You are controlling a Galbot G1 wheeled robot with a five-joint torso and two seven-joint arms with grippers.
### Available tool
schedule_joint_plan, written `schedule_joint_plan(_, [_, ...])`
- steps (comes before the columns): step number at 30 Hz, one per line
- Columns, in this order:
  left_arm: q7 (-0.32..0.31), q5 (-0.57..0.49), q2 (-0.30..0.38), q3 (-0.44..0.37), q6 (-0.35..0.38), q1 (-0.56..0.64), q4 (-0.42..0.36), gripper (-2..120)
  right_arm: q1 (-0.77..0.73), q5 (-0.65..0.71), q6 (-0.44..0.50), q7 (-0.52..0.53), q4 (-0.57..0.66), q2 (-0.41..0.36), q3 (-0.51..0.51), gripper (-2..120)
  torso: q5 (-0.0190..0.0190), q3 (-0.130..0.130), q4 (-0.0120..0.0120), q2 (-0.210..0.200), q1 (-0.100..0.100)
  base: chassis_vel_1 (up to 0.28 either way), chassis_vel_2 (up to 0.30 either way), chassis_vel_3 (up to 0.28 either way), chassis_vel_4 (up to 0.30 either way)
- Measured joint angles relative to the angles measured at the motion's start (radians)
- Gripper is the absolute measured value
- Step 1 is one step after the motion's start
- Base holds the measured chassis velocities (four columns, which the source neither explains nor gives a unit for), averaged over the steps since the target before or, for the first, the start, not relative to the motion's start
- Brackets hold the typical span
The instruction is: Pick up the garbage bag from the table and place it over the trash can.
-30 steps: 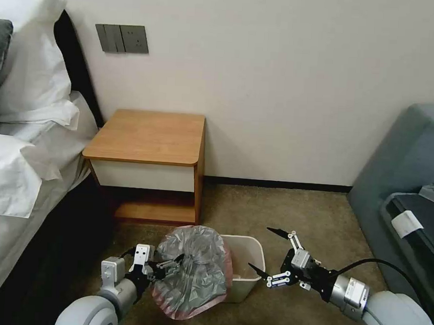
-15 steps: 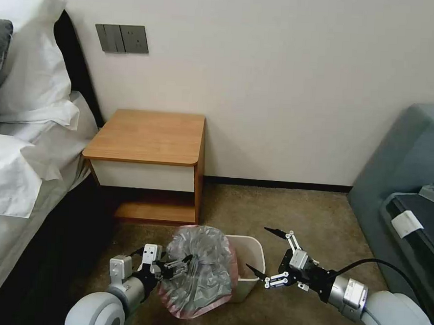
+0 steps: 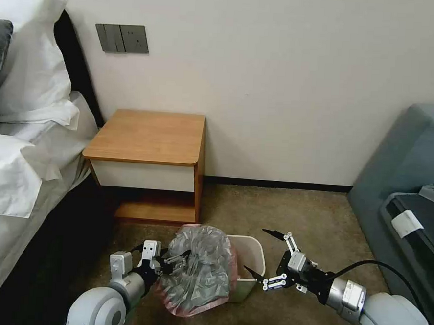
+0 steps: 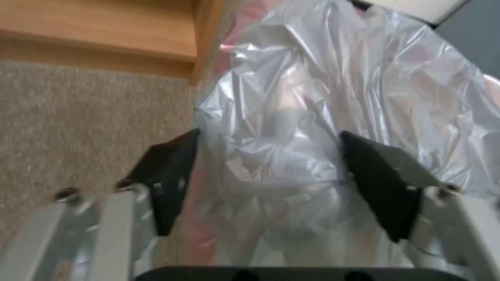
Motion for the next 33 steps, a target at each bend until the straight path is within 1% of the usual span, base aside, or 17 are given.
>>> schedule_joint_plan(3, [0.034, -0.002, -0.002, -0.007, 0.041, -0.013, 0.002, 50, 0.000, 0.000, 0.003, -0.004, 0.001, 0.000, -0.003, 100, 0.0000, 0.000, 0.0000, 0.000, 0.000, 0.000, 0.000, 0.000, 0.000])
schedule_joint_plan(4, [0.034, -0.002, -0.002, -0.007, 0.041, -0.013, 0.002, 50, 0.000, 0.000, 0.003, -0.004, 0.001, 0.000, -0.003, 100, 0.0000, 0.000, 0.0000, 0.000, 0.000, 0.000, 0.000, 0.000, 0.000])
schedule_joint_plan(5, [0.046, -0.002, -0.004, -0.007, 0.045, -0.019, 0.002, 45, 0.000, 0.000, 0.004, -0.007, 0.002, 0.000, -0.004, 100, 0.0000, 0.000, 0.0000, 0.000, 0.000, 0.000, 0.000, 0.000, 0.000])
schedule_joint_plan(7, [0.055, -0.002, -0.005, -0.007, 0.047, -0.025, 0.004, 43, -0.001, 0.000, 0.006, -0.010, 0.002, 0.000, -0.004, 100, 0.0000, 0.000, 0.0000, 0.000, 0.000, 0.000, 0.000, 0.000, 0.000])
schedule_joint_plan(8, [0.064, 0.002, -0.007, -0.004, 0.048, -0.031, 0.010, 36, -0.002, 0.000, 0.008, -0.013, 0.003, 0.000, -0.005, 100, 0.0001, 0.000, 0.0000, 0.000, 0.000, 0.000, 0.000, 0.000, 0.000])
schedule_joint_plan(11, [0.075, 0.020, -0.009, 0.005, 0.047, -0.036, 0.026, 23, -0.004, -0.002, 0.010, -0.016, 0.006, 0.000, -0.005, 100, 0.0001, 0.000, 0.0000, 0.000, 0.000, 0.000, 0.000, 0.000, 0.000])
schedule_joint_plan(12, [0.075, 0.020, -0.009, 0.005, 0.047, -0.036, 0.026, 23, -0.004, -0.002, 0.010, -0.016, 0.006, 0.000, -0.005, 100, 0.0001, 0.000, 0.0000, 0.000, 0.000, 0.000, 0.000, 0.000, 0.000])
schedule_joint_plan(14, [0.077, 0.036, -0.011, 0.010, 0.046, -0.034, 0.034, 12, -0.004, -0.002, 0.011, -0.017, 0.009, -0.002, -0.005, 100, 0.0001, 0.000, -0.0001, 0.000, 0.000, 0.000, 0.000, 0.000, 0.000])
schedule_joint_plan(15, [0.079, 0.042, -0.011, 0.012, 0.045, -0.032, 0.036, 9, -0.004, -0.002, 0.011, -0.017, 0.009, -0.003, -0.005, 100, 0.0001, 0.000, 0.0000, 0.000, 0.000, 0.000, 0.000, 0.000, 0.000])
schedule_joint_plan(16, [0.079, 0.042, -0.011, 0.012, 0.045, -0.032, 0.036, 9, -0.004, -0.002, 0.011, -0.017, 0.009, -0.003, -0.005, 100, 0.0001, 0.000, 0.0000, 0.000, 0.000, 0.000, 0.000, 0.000, 0.000])
schedule_joint_plan(17, [0.077, 0.050, -0.011, 0.013, 0.045, -0.029, 0.037, 7, -0.003, -0.002, 0.011, -0.017, 0.010, -0.003, -0.006, 100, 0.0001, 0.000, 0.0000, 0.000, 0.000, 0.000, 0.000, 0.000, 0.000])
schedule_joint_plan(25, [0.077, 0.100, -0.006, 0.013, 0.043, 0.002, 0.039, 7, -0.001, -0.006, 0.013, -0.017, 0.011, 0.002, -0.015, 100, 0.0000, 0.000, 0.0000, 0.000, 0.000, 0.000, 0.000, 0.000, 0.000])
schedule_joint_plan(27, [0.071, 0.108, -0.007, 0.014, 0.043, 0.008, 0.037, 7, 0.000, -0.007, 0.014, -0.017, 0.011, 0.003, -0.017, 100, 0.0001, 0.000, 0.0001, 0.000, 0.000, 0.000, 0.000, 0.000, 0.000])
schedule_joint_plan(28, [0.057, 0.114, -0.009, 0.015, 0.040, 0.014, 0.032, 7, 0.002, -0.009, 0.015, -0.013, 0.011, 0.003, -0.020, 100, 0.0000, 0.000, 0.0000, 0.000, 0.000, 0.000, 0.000, 0.000, 0.000])
schedule_joint_plan(30, [0.041, 0.125, -0.012, 0.014, 0.001, 0.025, 0.022, 7, 0.008, -0.012, 0.019, 0.022, 0.015, 0.005, -0.031, 100, 0.0000, 0.000, 0.0000, 0.000, 0.000, 0.000, 0.000, 0.000, 0.000])
schedule_joint_plan(31, [0.041, 0.125, -0.012, 0.014, 0.001, 0.025, 0.022, 7, 0.008, -0.012, 0.019, 0.022, 0.015, 0.005, -0.031, 100, 0.0000, 0.000, 0.0000, 0.000, 0.000, 0.000, 0.000, 0.000, 0.000])
schedule_joint_plan(33, [0.031, 0.128, -0.013, 0.005, -0.095, 0.046, 0.009, 7, 0.020, -0.003, 0.015, 0.149, 0.043, 0.011, -0.078, 100, -0.0003, 0.000, 0.0001, 0.000, 0.000, 0.000, 0.000, 0.000, 0.000])
